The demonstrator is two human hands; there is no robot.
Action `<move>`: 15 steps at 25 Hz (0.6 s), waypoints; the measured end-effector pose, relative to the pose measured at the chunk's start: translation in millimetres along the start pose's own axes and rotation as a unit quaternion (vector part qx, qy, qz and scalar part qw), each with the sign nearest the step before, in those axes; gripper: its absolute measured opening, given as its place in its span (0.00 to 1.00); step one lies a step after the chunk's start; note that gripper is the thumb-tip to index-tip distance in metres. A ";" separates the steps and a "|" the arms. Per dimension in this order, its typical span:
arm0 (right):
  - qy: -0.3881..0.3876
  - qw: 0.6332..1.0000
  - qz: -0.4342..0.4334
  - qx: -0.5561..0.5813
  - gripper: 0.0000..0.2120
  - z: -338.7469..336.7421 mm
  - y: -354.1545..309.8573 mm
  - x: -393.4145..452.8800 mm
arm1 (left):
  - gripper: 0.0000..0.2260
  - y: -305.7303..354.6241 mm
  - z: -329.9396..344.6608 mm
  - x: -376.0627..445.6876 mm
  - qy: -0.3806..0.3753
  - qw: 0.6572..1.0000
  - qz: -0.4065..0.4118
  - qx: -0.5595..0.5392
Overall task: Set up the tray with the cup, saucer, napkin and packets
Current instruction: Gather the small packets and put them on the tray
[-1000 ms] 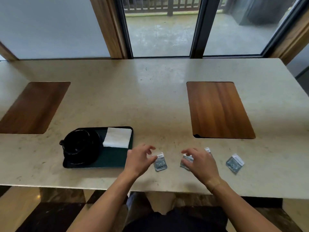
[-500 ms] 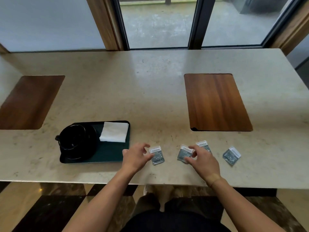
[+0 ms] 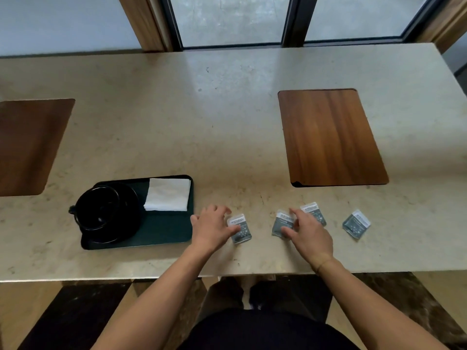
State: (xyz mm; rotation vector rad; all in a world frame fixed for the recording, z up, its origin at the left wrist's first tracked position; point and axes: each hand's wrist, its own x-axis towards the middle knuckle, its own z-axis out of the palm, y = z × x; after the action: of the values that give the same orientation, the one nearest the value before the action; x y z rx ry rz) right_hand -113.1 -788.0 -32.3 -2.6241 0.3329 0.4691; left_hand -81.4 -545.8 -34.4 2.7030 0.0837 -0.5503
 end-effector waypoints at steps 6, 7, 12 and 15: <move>-0.005 1.000 0.014 0.009 0.17 -0.2 -4.5 4.9 | 0.17 0.8 5.3 2.5 -0.018 1.000 -0.008 0.008; -0.006 1.000 0.017 0.013 0.16 -0.3 -4.7 5.5 | 0.16 1.4 6.1 1.7 -0.019 1.000 -0.009 0.007; -0.004 1.000 0.019 0.004 0.16 -1.6 -4.4 10.3 | 0.16 4.9 6.3 4.1 -0.033 0.999 -0.012 -0.003; -0.014 1.000 0.011 0.007 0.15 -2.1 -5.6 11.4 | 0.14 7.6 5.2 3.9 -0.036 0.999 -0.009 -0.016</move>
State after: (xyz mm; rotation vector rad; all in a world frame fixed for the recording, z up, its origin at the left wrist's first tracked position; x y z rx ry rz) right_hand -100.4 -785.9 -32.7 -2.6002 0.3553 0.5087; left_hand -78.7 -554.8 -37.7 2.6519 0.0977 -0.6449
